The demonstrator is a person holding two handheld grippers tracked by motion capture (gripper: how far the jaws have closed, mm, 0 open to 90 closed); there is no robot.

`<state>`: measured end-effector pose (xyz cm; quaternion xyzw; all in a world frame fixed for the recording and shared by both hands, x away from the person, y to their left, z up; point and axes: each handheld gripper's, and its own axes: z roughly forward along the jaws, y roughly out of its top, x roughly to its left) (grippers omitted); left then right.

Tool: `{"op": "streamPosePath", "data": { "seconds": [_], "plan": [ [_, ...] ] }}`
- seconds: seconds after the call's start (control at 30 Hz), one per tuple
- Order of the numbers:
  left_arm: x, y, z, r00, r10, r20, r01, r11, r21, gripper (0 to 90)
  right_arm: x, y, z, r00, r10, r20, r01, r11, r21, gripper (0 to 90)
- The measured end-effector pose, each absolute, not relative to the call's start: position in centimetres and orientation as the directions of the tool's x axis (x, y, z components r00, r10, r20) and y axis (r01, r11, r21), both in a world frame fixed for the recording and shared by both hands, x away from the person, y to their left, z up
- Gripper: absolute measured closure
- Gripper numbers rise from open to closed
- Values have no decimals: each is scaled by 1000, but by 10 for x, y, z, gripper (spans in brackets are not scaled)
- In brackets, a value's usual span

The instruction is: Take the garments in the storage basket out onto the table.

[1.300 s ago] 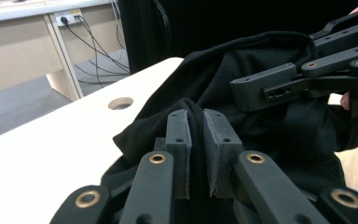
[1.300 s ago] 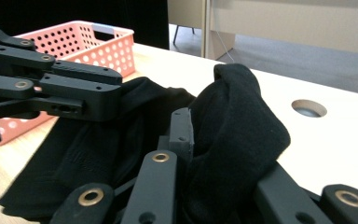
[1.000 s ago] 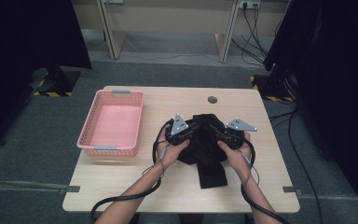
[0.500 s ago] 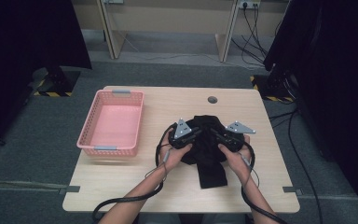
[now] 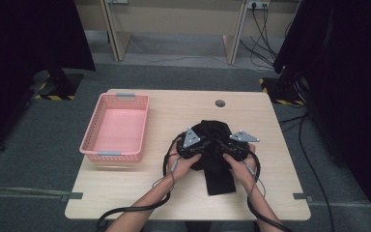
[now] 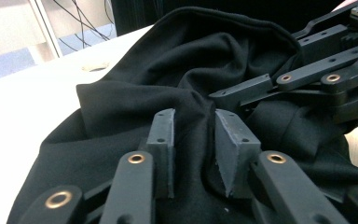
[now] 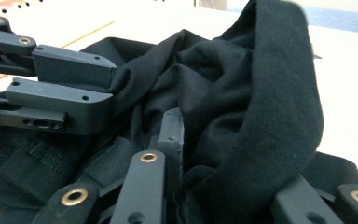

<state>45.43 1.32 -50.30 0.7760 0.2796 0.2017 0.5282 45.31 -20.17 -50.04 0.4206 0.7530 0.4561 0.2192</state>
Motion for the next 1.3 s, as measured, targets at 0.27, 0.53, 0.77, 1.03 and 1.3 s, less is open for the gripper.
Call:
{"op": "streamPosePath", "data": {
  "seconds": [0.27,0.53,0.77,1.03,1.3],
  "plan": [
    [453,11,-508,765,642,37,211,-305,929,556,454,-200,-504,-544,838,47,445,240,863,682],
    [448,8,-507,763,640,88,181,-343,922,417,453,-201,-499,-511,859,33,448,233,863,556],
    [445,9,-507,752,651,104,179,-353,918,307,451,-200,-494,-482,876,14,456,237,858,409],
    [444,12,-507,718,690,94,202,-335,920,185,450,-198,-491,-437,900,4,474,227,851,201],
    [441,14,-504,713,695,95,198,-330,923,116,447,-195,-487,-407,913,5,490,214,845,98]
  ]
}}
